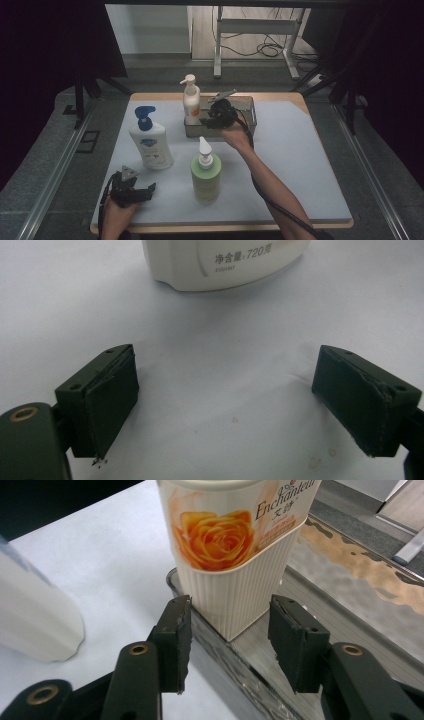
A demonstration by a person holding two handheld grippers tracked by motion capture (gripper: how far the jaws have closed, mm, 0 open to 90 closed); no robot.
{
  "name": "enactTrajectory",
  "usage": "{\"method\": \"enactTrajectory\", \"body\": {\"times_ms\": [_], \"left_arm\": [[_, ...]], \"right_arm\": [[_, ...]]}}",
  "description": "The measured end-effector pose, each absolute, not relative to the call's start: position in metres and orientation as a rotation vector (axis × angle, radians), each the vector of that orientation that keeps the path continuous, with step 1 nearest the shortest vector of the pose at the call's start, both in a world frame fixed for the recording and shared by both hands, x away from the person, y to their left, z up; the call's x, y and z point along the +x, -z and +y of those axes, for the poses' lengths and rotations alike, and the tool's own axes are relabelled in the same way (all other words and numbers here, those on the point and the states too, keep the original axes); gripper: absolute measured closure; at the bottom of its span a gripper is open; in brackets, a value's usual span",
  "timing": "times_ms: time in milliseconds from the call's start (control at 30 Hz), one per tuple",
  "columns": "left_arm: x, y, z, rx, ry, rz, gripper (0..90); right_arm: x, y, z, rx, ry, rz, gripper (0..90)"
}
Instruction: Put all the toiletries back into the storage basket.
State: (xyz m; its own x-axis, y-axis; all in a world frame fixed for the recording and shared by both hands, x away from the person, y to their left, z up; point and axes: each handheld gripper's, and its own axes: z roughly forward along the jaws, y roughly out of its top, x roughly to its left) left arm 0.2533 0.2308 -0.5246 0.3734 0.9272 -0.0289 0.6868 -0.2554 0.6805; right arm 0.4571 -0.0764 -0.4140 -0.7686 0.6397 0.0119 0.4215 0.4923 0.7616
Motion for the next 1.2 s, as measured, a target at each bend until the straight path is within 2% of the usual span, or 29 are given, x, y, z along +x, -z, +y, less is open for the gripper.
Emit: {"method": "enactTrajectory", "body": {"times_ms": [700,1200], "left_arm": [[0.253,0.524,0.231,2.033,-0.512,1.385,11.4],[0.253,0.525,0.231,2.027,-0.513,1.387,11.4]], "right_arm": [[0.427,0.411,-0.094,0.804,-1.161,2.497,30.4],[0.411,0.411,-0.107,0.760,-1.163,2.517,25.5]]}}
